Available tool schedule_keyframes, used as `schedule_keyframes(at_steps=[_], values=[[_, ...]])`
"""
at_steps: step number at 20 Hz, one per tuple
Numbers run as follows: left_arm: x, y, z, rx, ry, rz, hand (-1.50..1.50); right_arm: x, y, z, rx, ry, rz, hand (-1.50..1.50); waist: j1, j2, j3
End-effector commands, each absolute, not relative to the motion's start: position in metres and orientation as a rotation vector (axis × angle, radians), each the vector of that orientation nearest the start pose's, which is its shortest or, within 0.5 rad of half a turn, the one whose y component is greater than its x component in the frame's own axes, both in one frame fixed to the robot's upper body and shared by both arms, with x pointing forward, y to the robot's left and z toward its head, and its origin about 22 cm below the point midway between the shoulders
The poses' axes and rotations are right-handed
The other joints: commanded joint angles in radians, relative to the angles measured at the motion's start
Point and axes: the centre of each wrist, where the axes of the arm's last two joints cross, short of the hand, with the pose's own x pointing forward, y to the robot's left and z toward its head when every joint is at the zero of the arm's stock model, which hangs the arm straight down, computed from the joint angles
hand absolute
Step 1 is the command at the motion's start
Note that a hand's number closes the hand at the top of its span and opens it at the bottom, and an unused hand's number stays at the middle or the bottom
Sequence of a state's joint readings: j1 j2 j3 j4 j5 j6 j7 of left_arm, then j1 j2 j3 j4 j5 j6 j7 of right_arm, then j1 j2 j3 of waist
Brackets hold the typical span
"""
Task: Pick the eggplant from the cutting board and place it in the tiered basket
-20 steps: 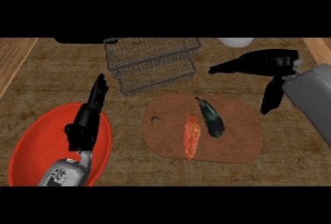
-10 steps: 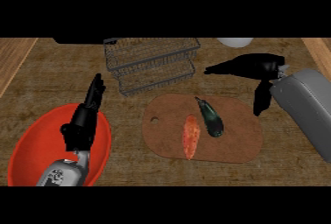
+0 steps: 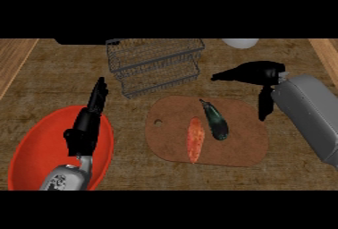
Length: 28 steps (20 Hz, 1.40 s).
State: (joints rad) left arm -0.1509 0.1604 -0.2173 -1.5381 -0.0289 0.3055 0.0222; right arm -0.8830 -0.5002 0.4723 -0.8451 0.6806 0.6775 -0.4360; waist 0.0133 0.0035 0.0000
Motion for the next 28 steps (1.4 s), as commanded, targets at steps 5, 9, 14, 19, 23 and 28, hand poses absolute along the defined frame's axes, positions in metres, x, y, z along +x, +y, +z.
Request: schedule_keyframes(at_steps=[5, 9, 14, 19, 23, 28], values=[[0.273, 0.19, 0.028, 0.184, -1.659, -0.108, 0.0, 0.412, -0.226, 0.087, 0.031, -1.134, 1.865, -1.5, -0.009, -0.002, 0.0], [0.279, 0.206, 0.031, 0.187, -1.657, -0.113, 0.0, 0.42, -0.209, 0.095, 0.04, -1.142, 1.874, -1.5, -0.005, -0.002, 0.0], [0.279, 0.204, 0.023, 0.184, -1.675, -0.096, 0.0, 0.419, -0.212, 0.103, 0.057, -1.103, 1.882, -1.5, -0.01, -0.004, 0.0], [0.264, 0.215, 0.035, 0.187, -1.655, -0.132, 0.0, 0.419, -0.21, 0.08, 0.058, -1.089, 1.872, -1.5, 0.003, -0.002, 0.0], [0.277, 0.192, 0.043, 0.199, -1.685, -0.102, 0.0, 0.412, -0.181, 0.075, 0.058, -1.06, 1.893, -1.5, -0.007, -0.004, 0.0], [0.27, 0.207, 0.033, 0.168, -1.657, -0.104, 0.0, 0.421, -0.178, 0.079, 0.056, -1.05, 1.887, -1.5, -0.002, -0.002, 0.0]])
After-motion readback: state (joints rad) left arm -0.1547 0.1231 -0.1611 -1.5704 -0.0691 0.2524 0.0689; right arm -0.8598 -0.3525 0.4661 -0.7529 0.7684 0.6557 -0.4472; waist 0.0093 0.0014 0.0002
